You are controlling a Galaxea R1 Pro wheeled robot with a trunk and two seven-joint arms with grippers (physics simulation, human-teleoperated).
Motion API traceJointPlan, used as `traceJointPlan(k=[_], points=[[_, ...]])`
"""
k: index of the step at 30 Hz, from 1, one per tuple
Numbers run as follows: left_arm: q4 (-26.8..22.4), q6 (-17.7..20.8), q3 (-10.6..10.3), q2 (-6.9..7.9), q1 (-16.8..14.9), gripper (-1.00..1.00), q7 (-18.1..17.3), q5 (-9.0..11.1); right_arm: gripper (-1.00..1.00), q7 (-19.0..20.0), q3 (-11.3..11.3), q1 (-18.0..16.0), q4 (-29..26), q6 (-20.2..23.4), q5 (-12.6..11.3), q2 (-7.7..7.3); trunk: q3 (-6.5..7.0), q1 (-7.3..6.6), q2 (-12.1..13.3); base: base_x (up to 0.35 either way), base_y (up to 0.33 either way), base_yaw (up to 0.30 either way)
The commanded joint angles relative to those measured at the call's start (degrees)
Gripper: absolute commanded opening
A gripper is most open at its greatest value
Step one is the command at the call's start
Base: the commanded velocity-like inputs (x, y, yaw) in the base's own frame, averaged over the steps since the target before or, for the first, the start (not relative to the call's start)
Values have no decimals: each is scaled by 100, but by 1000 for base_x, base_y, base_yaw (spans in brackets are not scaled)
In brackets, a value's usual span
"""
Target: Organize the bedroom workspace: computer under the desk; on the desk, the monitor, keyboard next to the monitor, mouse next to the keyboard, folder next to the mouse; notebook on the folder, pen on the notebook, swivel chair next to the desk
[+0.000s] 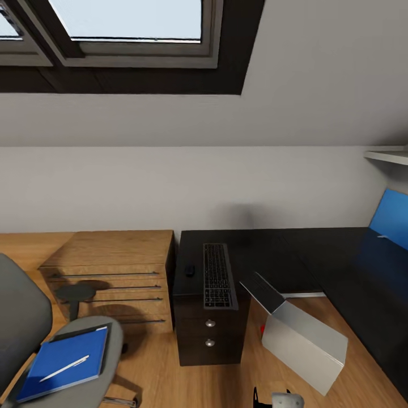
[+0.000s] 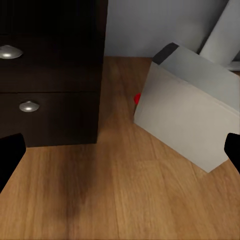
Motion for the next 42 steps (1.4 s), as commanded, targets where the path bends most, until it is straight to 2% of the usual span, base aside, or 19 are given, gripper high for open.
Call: traceJointPlan(k=[1,7,42], points=[[-36,-22,-48,3,-5,100,35,40,100,-59,22,-6,5,3,45,0,-8,1,-6,2,7,0],[-285,-18,-32,3,-5,100,39,40,100,-59,22,-6,5,3,45,-4,-8,1,-6,1,3,0],[-371,-14,-27,11,-5,100,40,40,100,-66,22,-8,5,12,40,19,-636,770,-1410,0,0,0]])
